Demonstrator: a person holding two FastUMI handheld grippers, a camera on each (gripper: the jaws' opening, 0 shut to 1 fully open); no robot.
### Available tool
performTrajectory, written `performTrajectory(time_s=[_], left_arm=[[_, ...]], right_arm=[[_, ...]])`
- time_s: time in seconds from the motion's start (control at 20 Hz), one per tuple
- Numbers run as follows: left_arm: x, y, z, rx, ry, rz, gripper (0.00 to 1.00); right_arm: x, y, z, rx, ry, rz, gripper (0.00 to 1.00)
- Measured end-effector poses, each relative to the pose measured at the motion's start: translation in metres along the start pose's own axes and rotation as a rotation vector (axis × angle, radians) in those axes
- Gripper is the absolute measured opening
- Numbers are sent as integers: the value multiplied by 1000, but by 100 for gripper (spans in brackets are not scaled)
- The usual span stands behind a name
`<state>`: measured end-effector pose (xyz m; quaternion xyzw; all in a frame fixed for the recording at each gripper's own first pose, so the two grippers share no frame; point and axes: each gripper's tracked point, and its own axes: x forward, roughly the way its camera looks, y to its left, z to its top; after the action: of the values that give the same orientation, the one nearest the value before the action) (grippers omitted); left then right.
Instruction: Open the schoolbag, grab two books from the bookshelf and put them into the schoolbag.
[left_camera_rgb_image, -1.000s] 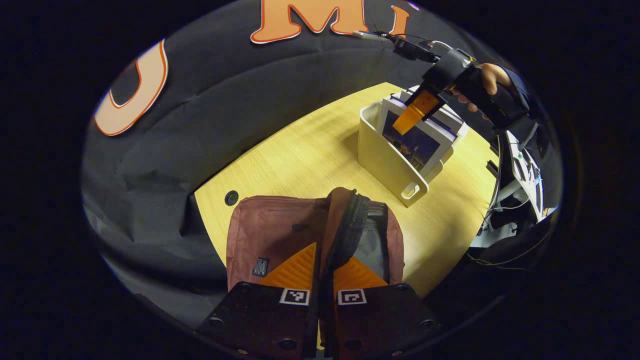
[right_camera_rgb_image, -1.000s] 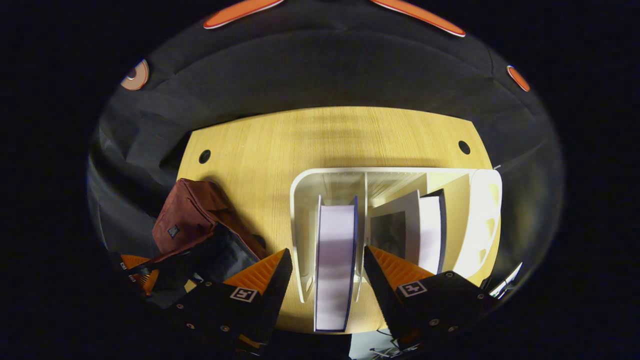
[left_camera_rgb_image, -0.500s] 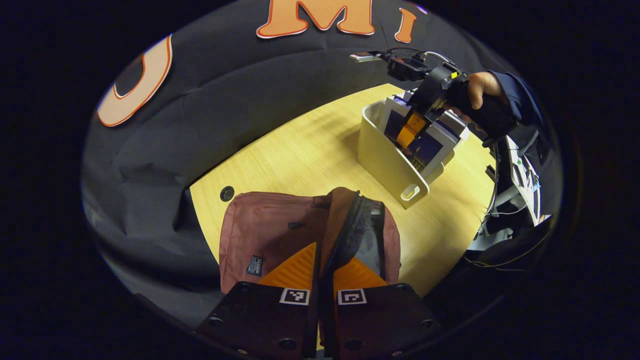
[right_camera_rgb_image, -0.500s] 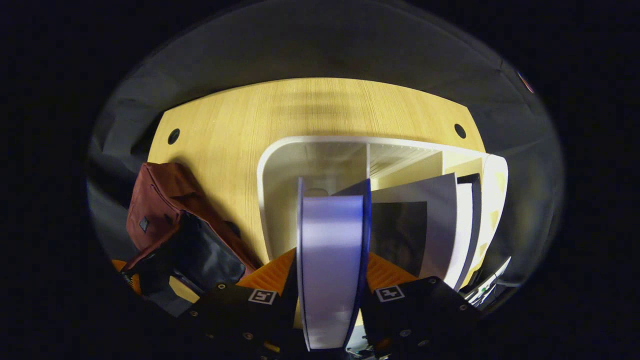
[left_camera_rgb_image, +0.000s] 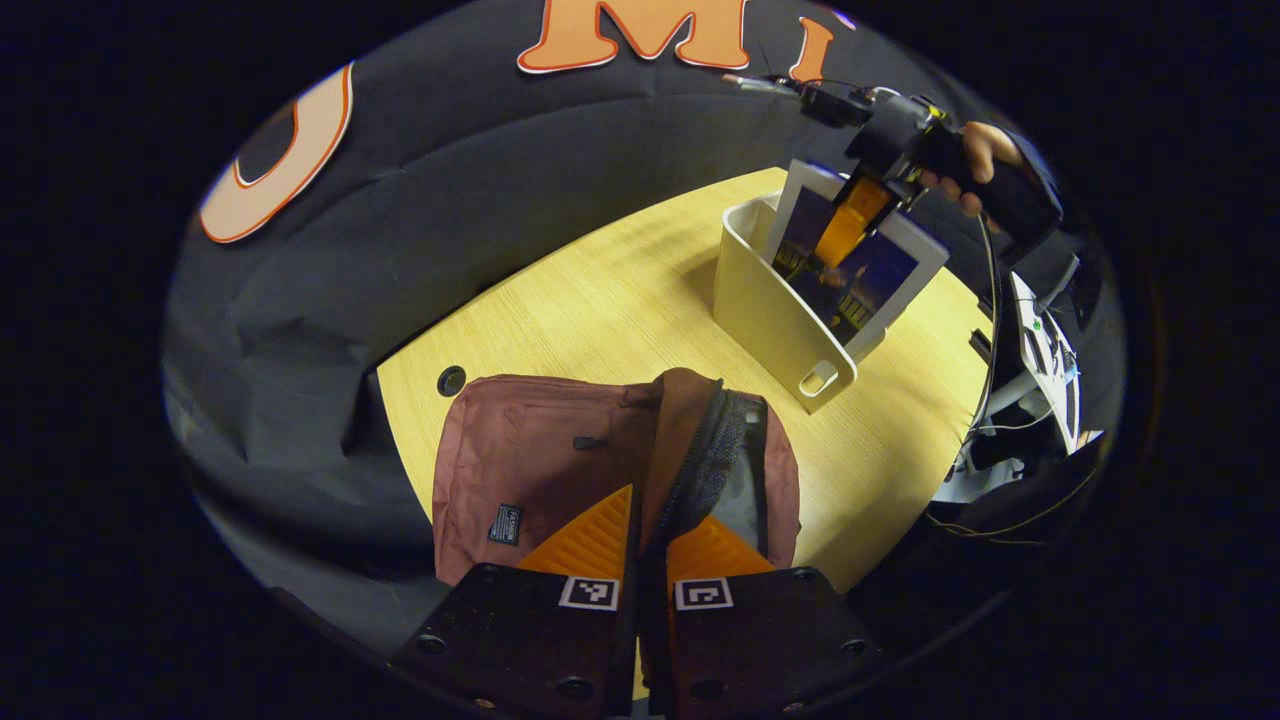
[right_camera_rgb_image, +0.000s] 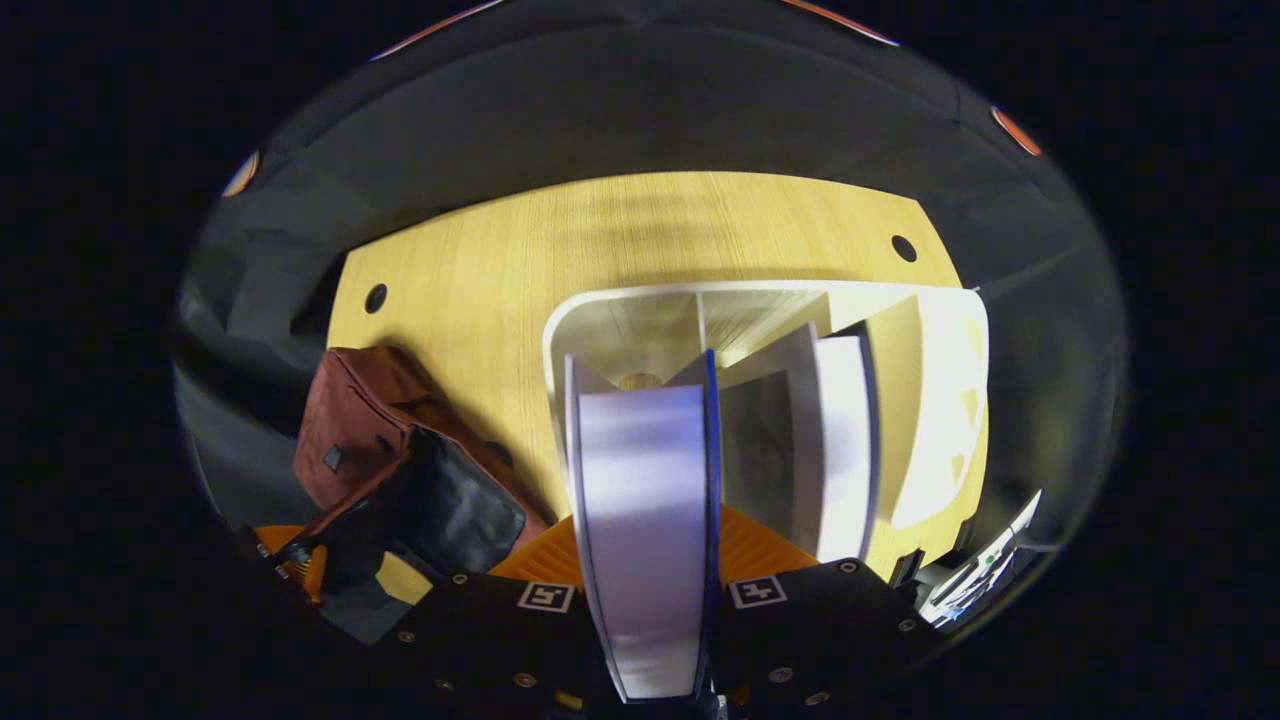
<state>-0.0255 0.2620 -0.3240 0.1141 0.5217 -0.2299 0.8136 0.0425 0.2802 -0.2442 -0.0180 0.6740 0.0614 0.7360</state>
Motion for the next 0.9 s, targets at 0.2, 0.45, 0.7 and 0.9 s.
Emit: performTrajectory(time_s=[0.2,0.45,0.7,0.9], left_arm=[[1,-2,-1,-2,0,-5,6],[-4,4,-4,0,-2,9,7],[-7,6,-5,4,-1,8,6],[-7,8,-2,-3,0,5,6]], right_arm=[[-55,0,2,27,-82,69,41],[-99,14,-14,46,-172,168,41],[-115,33,-53,75,-181,295,40],[-94,61,-88,140,-154,398,40]])
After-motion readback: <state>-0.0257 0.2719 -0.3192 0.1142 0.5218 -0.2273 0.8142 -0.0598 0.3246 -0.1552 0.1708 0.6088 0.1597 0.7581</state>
